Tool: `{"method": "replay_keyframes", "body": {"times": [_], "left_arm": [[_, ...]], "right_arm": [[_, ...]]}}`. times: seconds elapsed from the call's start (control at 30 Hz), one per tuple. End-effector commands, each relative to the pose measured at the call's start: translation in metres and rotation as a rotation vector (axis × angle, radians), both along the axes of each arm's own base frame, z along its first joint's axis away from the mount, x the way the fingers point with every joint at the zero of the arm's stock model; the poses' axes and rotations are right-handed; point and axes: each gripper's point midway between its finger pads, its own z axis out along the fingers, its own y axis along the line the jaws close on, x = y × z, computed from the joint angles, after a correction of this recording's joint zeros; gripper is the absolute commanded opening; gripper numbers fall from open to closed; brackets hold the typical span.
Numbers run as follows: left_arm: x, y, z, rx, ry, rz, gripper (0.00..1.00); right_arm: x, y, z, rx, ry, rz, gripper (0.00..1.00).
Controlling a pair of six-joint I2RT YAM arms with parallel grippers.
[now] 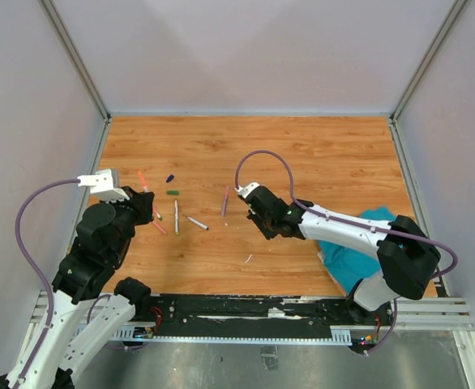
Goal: Insert the pens into the pen caps
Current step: Place the pen cap at the center of the board.
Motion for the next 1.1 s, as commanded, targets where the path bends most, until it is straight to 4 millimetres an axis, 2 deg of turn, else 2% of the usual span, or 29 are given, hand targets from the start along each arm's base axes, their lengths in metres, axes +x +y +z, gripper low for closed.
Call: {"method": "replay_keyframes", "body": {"times": [0.0,0.17,0.57,0.8,1.07], "left_arm": [[0.003,0.001,0.004,-0.007,-0.023,0.009,0.0],[0.004,0.0,0.003,-0.004,-0.018,0.004,0.01],[0.004,-0.001,0.002,-0.002,-0.014,-0.001,0.01],[0.004,-0.001,0.002,-0.002,-0.014,0.001,0.0],[0.005,-0.001,0.002,-0.002,-0.013,0.001,0.01]], "right_arm": [[-0.011,-0.029,-0.008,-0.059,0.041,-0.129,0.01],[-0.02,-0.042,-0.022,-0.079,0.134,-0.186,0.01],[-0.032,-0.041,-0.051,-0.041,0.3,-0.242,0.04],[-0.036,-0.043,-0.062,-0.048,0.367,-0.243,0.05],[-0.041,-0.049,-0.069,-0.084,0.406,-0.225,0.13]]}}
